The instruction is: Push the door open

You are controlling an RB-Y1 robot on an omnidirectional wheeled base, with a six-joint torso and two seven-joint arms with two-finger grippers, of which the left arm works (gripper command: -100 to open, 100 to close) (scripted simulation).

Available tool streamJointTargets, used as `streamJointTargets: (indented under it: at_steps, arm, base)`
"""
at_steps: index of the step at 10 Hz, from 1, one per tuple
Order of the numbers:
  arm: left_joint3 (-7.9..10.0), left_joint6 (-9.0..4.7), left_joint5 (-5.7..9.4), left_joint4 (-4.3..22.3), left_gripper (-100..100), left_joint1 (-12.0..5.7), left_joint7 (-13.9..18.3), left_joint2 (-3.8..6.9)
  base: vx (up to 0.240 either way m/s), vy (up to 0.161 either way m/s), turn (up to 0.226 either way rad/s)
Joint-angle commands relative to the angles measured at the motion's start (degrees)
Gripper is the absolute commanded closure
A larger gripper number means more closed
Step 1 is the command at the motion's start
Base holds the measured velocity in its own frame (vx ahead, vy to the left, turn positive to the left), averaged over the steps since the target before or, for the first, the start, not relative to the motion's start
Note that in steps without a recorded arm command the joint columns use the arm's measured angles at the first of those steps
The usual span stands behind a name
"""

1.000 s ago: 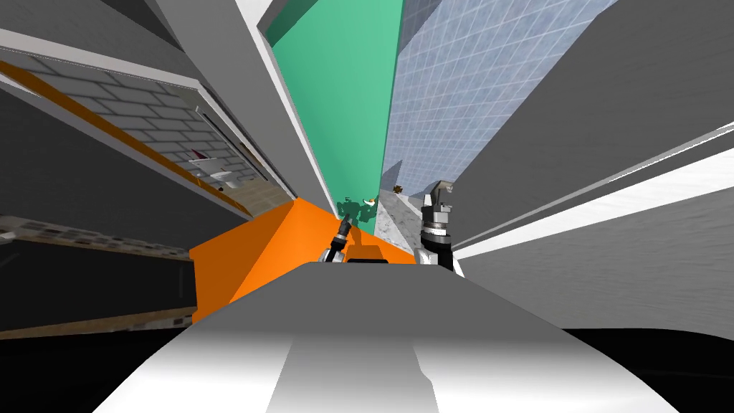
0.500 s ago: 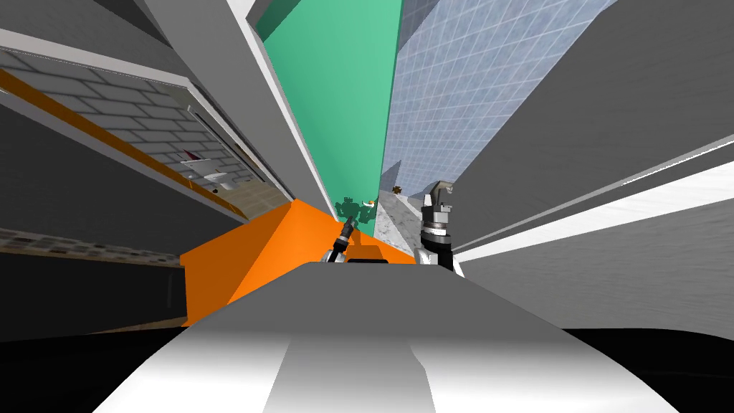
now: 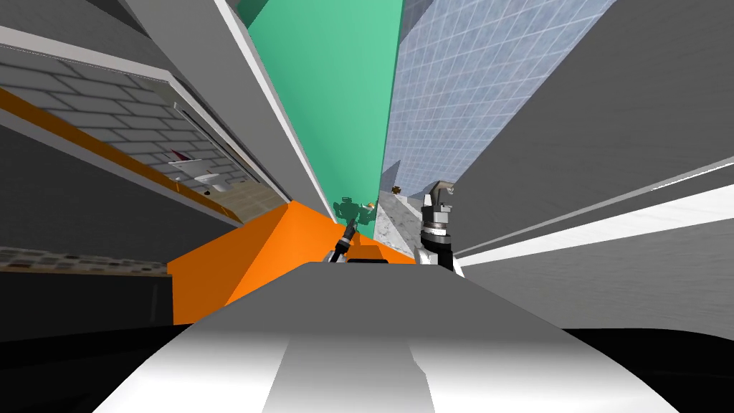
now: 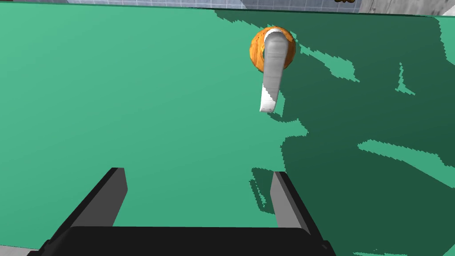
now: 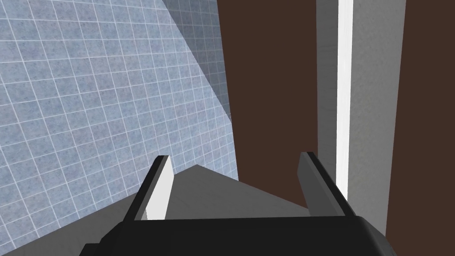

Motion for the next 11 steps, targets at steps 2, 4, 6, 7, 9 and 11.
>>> streamJointTargets:
  at_steps: [2, 4, 6, 7, 9, 11]
  arm:
    - [-0.69, -0.29, -0.34, 3.0, -100, -0.82, 0.1, -0.33]
    - [-1.36, -0.51, -0.65, 5.9, -100, -1.72, 0.3, -0.6]
    - [-1.76, -0.64, -0.84, 7.7, -100, -2.25, 0.4, -0.79]
    - [-1.95, -0.71, -0.93, 8.5, -100, -2.51, 0.5, -0.89]
    - [-2.5, -0.89, -1.19, 11.0, -100, -3.25, 0.7, -1.22]
    - [-2.8, -0.99, -1.33, 12.3, -100, -3.66, 0.8, -1.43]
  base:
    - [0.098, 0.0, -0.031]
    - [0.105, 0.009, -0.041]
    - [0.126, 0.021, -0.031]
    - [0.082, 0.028, -0.013]
    - [0.108, 0.028, -0.035]
    - [0.098, 0.008, -0.022]
